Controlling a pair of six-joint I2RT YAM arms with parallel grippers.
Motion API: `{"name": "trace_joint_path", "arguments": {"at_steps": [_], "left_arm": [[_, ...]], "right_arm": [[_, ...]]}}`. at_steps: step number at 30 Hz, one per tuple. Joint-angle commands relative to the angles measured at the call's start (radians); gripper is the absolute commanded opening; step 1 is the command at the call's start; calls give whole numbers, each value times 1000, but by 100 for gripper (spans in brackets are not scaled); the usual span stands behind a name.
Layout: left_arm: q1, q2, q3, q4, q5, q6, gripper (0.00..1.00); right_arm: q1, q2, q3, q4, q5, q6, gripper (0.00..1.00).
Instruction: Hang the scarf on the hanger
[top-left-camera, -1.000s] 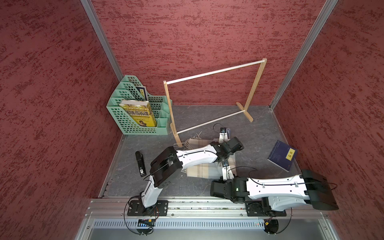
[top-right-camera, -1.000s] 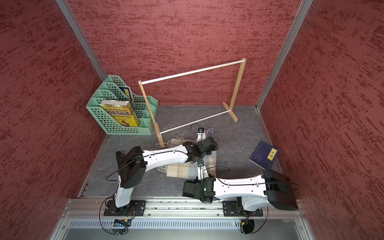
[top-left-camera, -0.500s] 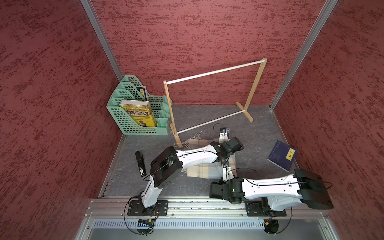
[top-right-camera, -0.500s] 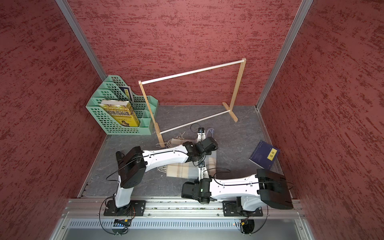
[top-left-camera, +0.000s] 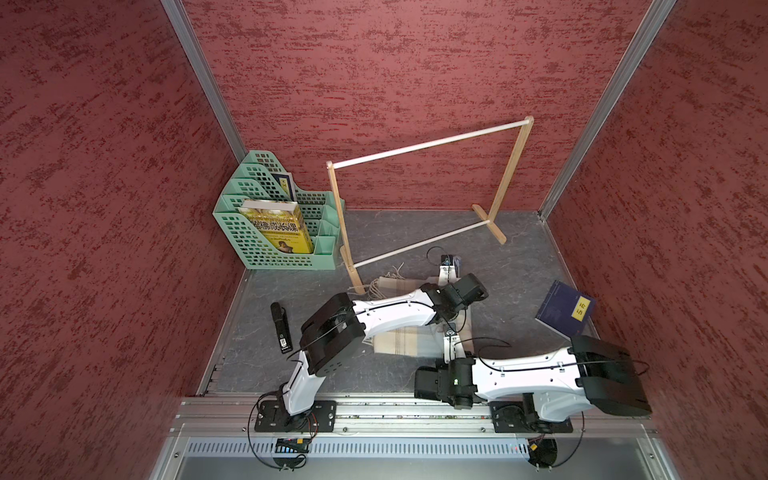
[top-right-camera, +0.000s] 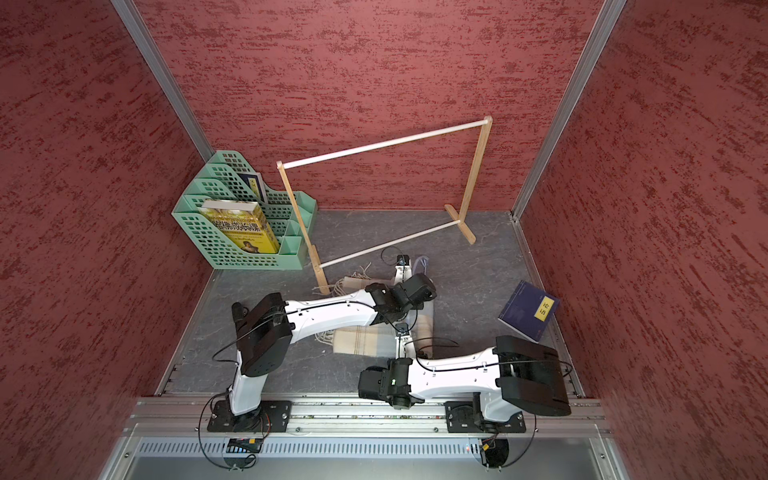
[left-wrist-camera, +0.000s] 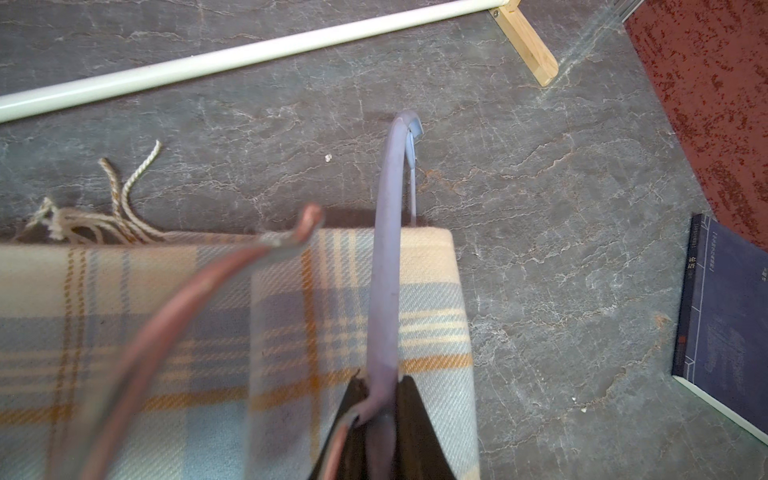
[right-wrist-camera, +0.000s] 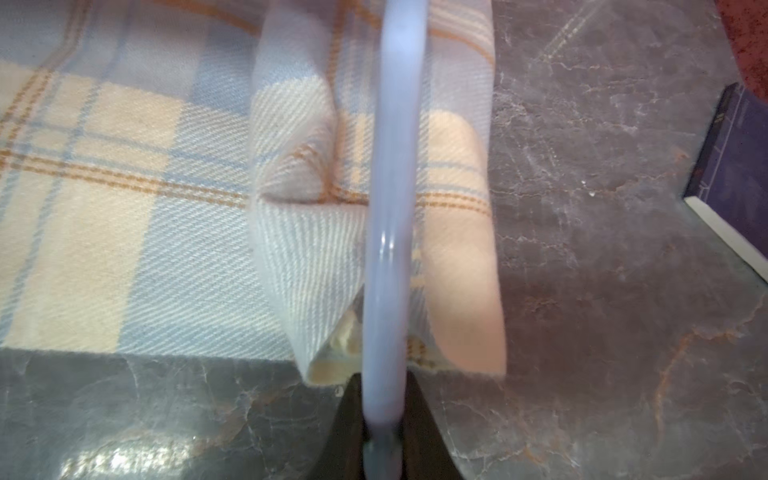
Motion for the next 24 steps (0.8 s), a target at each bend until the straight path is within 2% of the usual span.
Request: {"name": "trace_joint_path", "arguments": {"at_steps": [1, 8, 9, 11, 13, 14, 15, 19, 20, 22, 24], "left_arm": [[-2, 18, -9, -28, 36, 11, 0], [-4, 18, -14, -29, 38, 10, 0], [-4, 18, -14, -28, 38, 10, 0], [-3, 15, -17, -27, 41, 11, 0], [-4, 12, -20, -22, 52, 16, 0], [-4, 9, -20, -23, 55, 20, 3], [-4, 7, -20, -23, 59, 25, 14], [-2, -14, -24, -48, 45, 41, 68], [-3, -25, -28, -61, 29, 42, 79], [3, -63, -40, -79, 2, 67, 94], [19, -113, -49, -104, -15, 113, 100]], "right_arm": [[6, 11, 18, -45, 57, 40, 16], [7, 56, 35, -74, 66, 70, 17], [7, 61, 38, -79, 69, 76, 14], [7, 67, 40, -89, 76, 93, 0], [8, 71, 41, -103, 84, 108, 0], [8, 69, 42, -109, 86, 114, 0], [10, 69, 43, -117, 90, 122, 0], [10, 57, 35, -139, 98, 145, 0], [11, 55, 32, -140, 98, 152, 0], [11, 45, 23, -144, 98, 160, 0], [11, 38, 15, -144, 97, 165, 0]]}}
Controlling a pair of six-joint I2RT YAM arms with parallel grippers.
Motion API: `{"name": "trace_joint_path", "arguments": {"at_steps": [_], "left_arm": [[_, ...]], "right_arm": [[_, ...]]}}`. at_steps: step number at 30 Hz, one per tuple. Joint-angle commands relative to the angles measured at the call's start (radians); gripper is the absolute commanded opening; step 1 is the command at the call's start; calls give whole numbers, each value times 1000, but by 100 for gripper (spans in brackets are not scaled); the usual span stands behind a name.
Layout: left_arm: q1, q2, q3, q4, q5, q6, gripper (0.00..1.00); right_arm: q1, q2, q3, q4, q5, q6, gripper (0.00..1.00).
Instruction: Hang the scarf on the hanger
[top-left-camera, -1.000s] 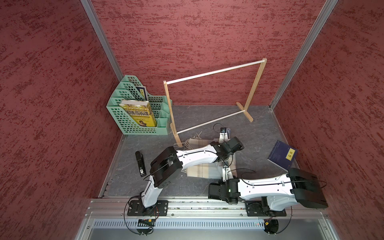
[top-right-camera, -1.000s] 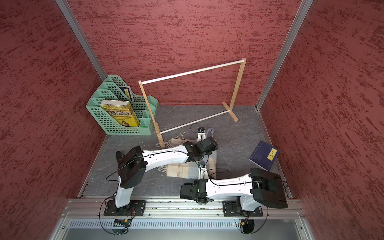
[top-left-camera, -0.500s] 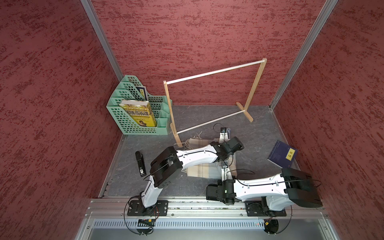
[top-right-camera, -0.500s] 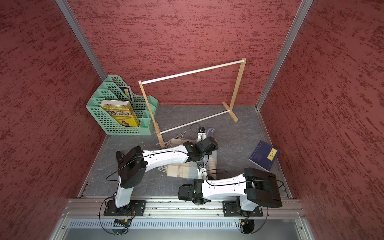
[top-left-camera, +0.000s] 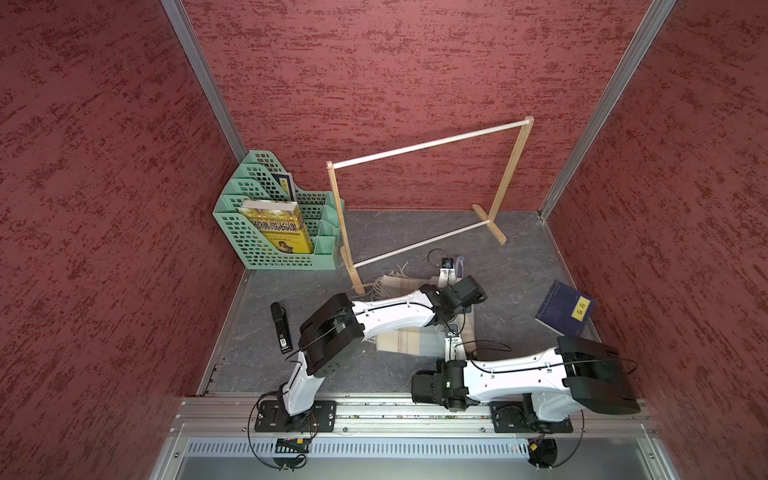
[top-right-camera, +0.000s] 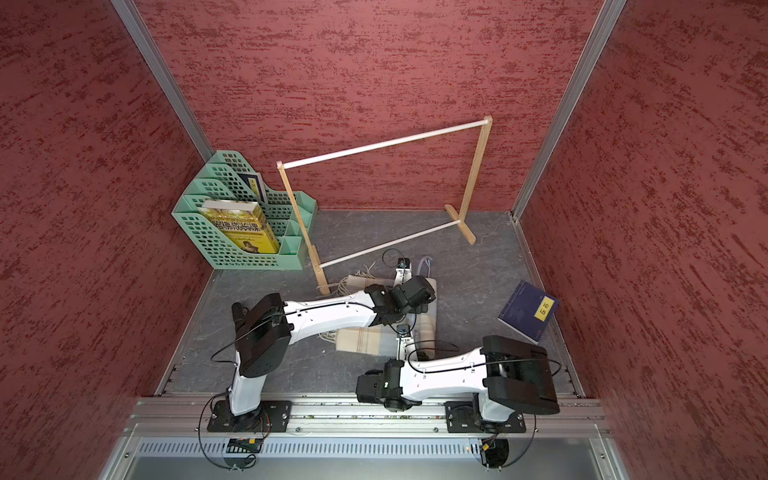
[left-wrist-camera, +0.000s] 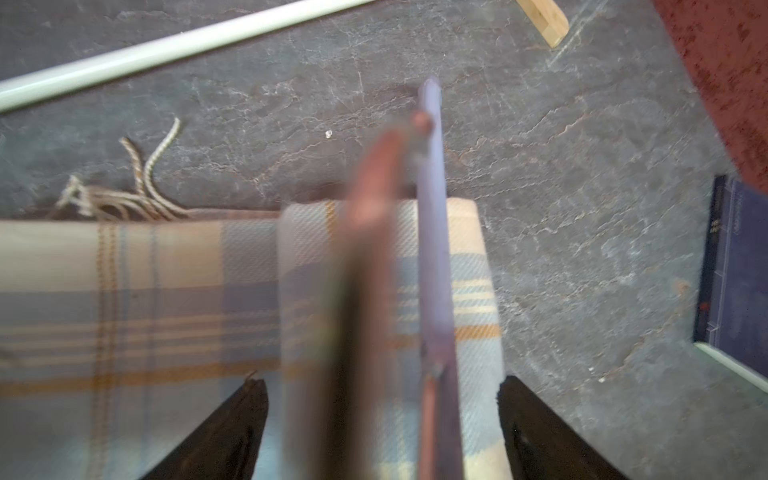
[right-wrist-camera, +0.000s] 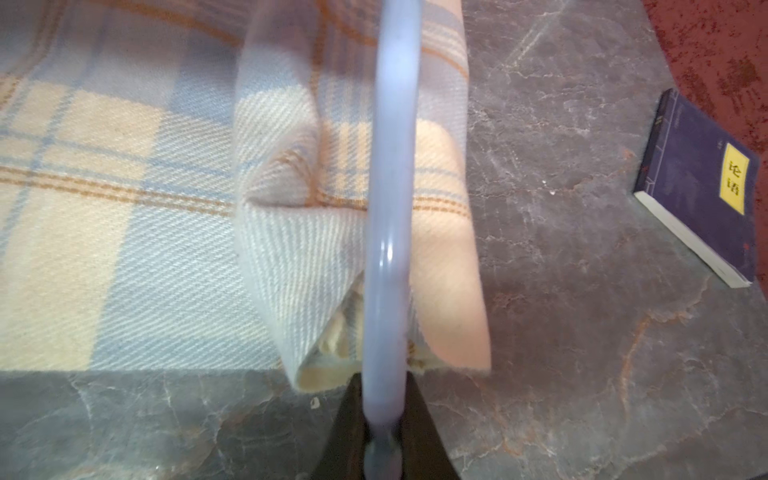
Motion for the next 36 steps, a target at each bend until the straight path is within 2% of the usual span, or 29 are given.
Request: {"name": "trace_joint_path", "arguments": {"at_steps": [1, 7, 11, 15, 24, 30, 36], "left_arm": [[25, -113, -17, -76, -40, 81, 100], [108, -290, -45, -221, -20, 155, 100], [186, -386, -168, -204, 150, 147, 100], [215, -434, -339, -60, 276, 110, 100], [195, -339, -465, 263, 560, -12, 98], [187, -283, -496, 425, 594, -107, 90], [186, -216, -481, 439, 607, -140, 86]], "right_arm": [[3, -27, -17, -49, 57, 51, 0], [3, -54, -51, -18, 54, 54, 0], [3, -80, -86, 33, 49, 46, 0], [1, -111, -117, 71, 48, 57, 0], [2, -129, -139, 104, 52, 81, 0], [2, -188, -169, 143, 48, 56, 0], [2, -241, -203, 153, 40, 67, 0]]}}
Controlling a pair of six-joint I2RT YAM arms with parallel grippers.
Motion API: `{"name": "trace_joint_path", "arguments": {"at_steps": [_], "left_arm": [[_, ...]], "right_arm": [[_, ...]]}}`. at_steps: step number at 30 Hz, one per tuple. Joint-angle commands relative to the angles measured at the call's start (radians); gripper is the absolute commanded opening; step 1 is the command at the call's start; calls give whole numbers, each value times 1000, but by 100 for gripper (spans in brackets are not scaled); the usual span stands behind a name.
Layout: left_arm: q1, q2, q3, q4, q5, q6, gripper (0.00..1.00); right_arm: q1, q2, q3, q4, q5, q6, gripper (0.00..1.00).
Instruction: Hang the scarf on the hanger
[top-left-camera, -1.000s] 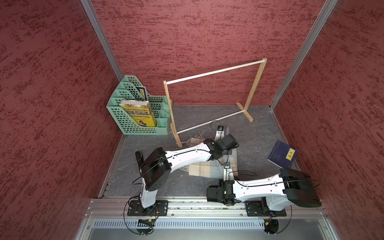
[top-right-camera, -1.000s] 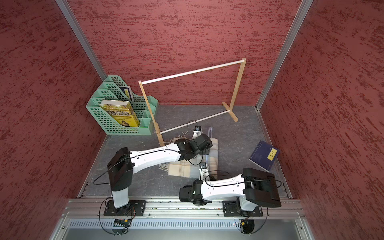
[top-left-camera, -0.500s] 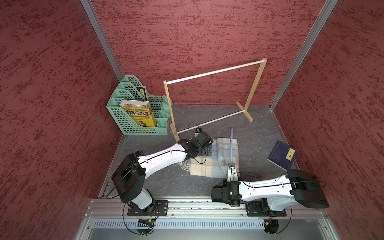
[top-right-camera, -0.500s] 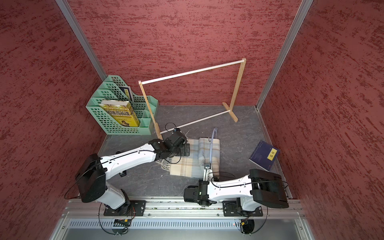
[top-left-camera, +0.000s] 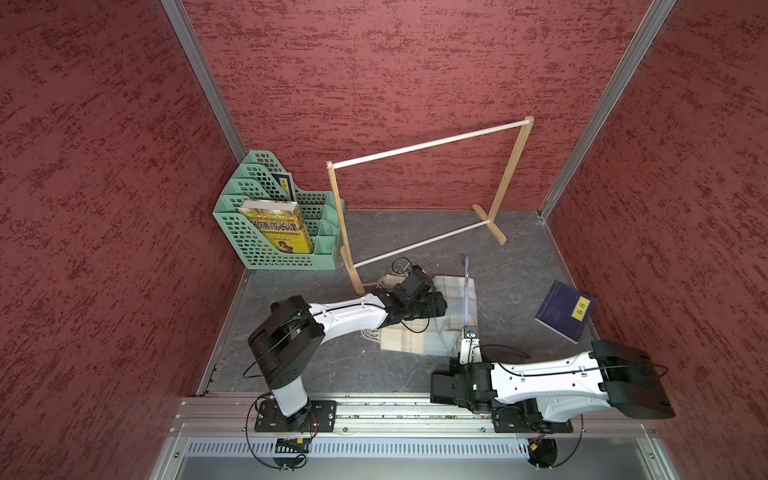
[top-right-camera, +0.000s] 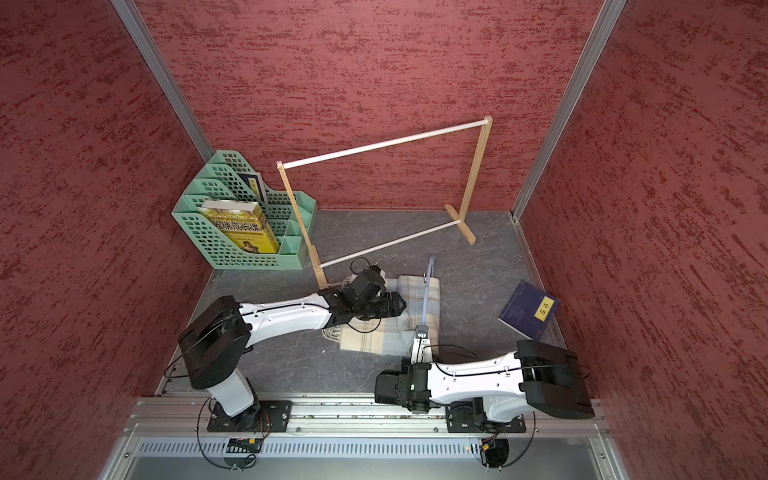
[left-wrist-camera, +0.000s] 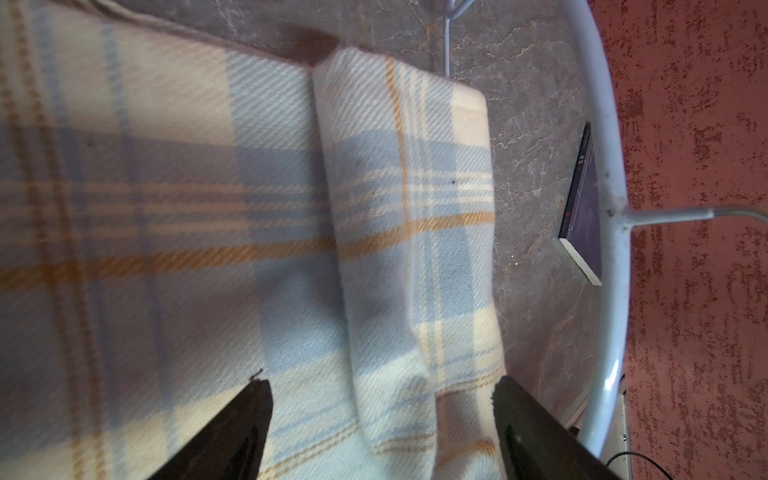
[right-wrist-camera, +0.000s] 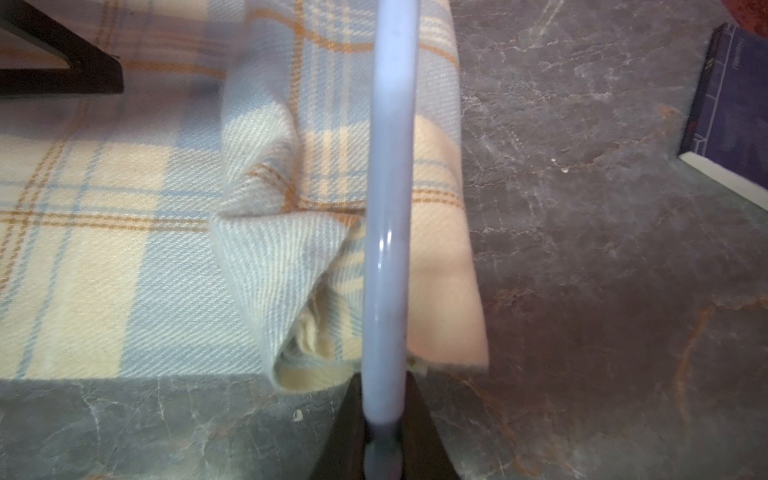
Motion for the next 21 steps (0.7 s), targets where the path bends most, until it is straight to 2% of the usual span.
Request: {"name": "trace_joint_path", "arguments": {"at_steps": [1, 10, 21], "left_arm": [[1, 54, 6, 57, 28, -40, 86], [-4, 183, 60, 124, 69, -83, 82], [-37, 160, 99, 93, 8, -76, 75]], "right_arm": [[0, -33, -25, 4, 20, 19, 0], [-1, -53, -42, 18, 13, 28, 0], [-3, -35, -61, 50, -1, 32, 0]]}}
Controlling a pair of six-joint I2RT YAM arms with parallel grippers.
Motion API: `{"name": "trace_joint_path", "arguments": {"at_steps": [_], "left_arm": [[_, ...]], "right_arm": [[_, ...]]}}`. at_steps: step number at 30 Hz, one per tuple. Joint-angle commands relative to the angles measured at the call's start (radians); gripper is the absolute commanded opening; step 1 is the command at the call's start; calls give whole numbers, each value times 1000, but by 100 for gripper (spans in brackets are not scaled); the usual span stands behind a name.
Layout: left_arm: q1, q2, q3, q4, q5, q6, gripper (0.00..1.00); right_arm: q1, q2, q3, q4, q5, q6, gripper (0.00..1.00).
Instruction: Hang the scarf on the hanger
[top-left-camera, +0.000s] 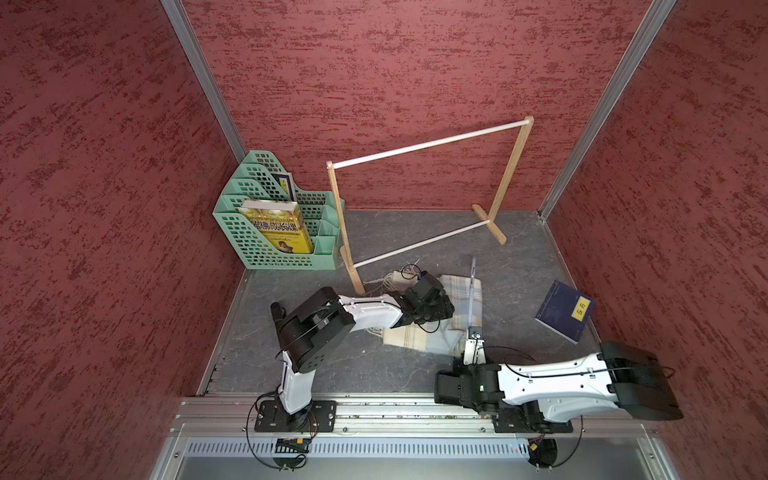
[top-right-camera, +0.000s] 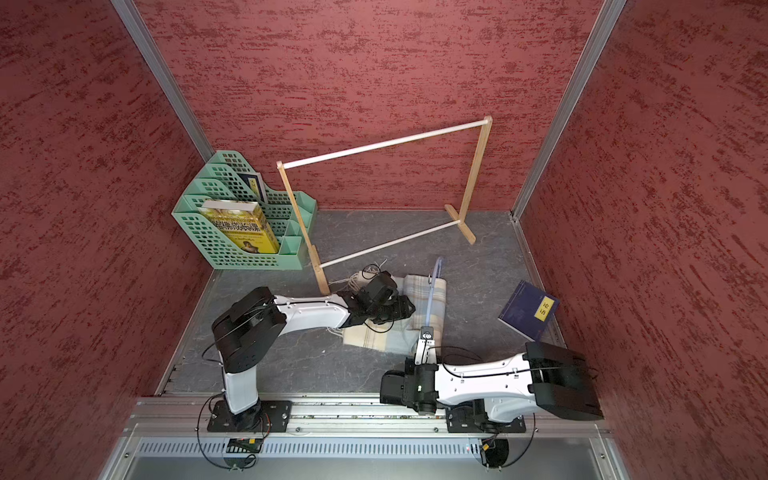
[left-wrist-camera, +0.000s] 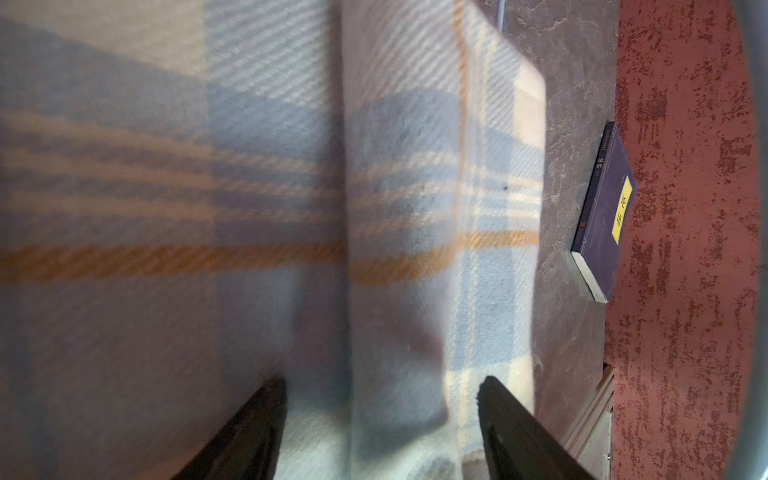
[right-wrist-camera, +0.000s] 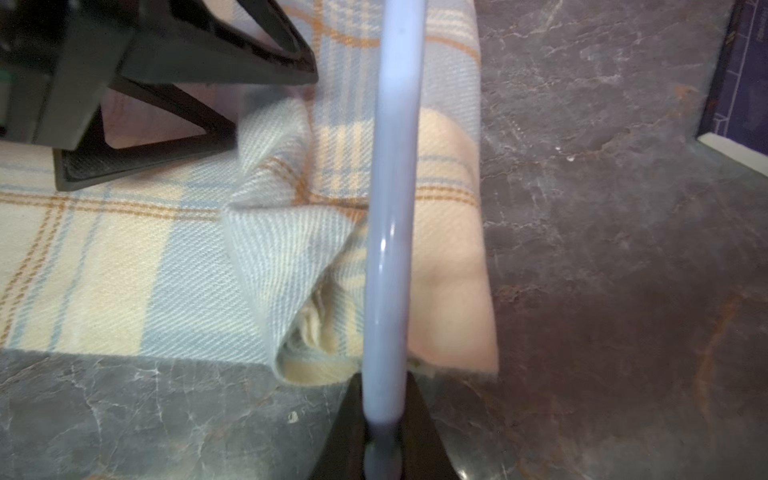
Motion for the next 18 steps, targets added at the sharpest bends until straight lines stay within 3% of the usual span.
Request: {"name": "trace_joint_path", "arguments": {"at_steps": [1, 5, 11, 14, 17, 18], "left_arm": [[-13, -9, 31, -6, -24, 4, 74], [-17, 16, 53, -12, -27, 3, 70], [-14, 61, 92, -18, -27, 8, 54], [-14, 68, 98, -21, -29, 14, 38], [-11, 69, 95, -20, -31, 18, 4], [-8, 67, 92, -20, -32, 19, 0]], "right_arm": [[-2, 4, -17, 12, 1, 16, 0], [-2, 1, -30, 26, -5, 18, 0], [-3, 3, -39, 37, -11, 25, 0], [-3, 0, -42, 35, -10, 29, 0], [-2, -6, -45, 29, -6, 38, 0], [-2, -8, -44, 24, -5, 45, 0]]}}
